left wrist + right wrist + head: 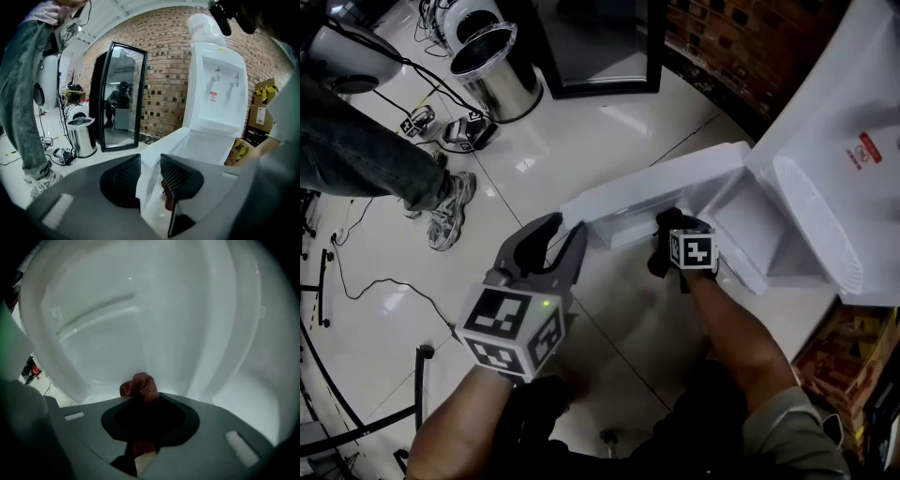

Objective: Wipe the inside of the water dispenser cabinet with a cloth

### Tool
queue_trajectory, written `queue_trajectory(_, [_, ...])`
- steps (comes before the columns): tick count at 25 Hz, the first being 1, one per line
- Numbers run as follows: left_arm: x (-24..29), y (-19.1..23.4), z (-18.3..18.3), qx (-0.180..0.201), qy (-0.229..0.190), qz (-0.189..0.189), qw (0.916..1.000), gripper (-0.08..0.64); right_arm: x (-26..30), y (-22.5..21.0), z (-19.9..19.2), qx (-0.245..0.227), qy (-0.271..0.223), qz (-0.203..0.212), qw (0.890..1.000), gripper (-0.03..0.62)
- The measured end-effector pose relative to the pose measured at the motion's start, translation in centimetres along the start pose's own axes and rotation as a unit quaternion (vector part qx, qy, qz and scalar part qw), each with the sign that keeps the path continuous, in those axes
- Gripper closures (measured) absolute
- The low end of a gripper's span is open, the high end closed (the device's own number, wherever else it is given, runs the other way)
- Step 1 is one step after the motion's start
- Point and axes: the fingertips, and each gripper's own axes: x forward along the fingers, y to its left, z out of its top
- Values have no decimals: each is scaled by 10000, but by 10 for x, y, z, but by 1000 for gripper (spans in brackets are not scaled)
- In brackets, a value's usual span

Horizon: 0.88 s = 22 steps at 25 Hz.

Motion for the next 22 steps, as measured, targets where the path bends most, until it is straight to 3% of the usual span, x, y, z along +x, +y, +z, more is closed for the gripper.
queue_trajectory(4, [2,2,2,8,1,-47,10000,428,-4,-40,-5,412,-46,-478,9980,494])
queue_trajectory(11, [6,4,3,-13,-3,-75,10000,428,-5,-64,-18,560,115,-787,9953,495])
queue_trajectory(22, [9,10,6,18,86,-101,9999,426,-36,-43,-40,395,475,-501,9968,495])
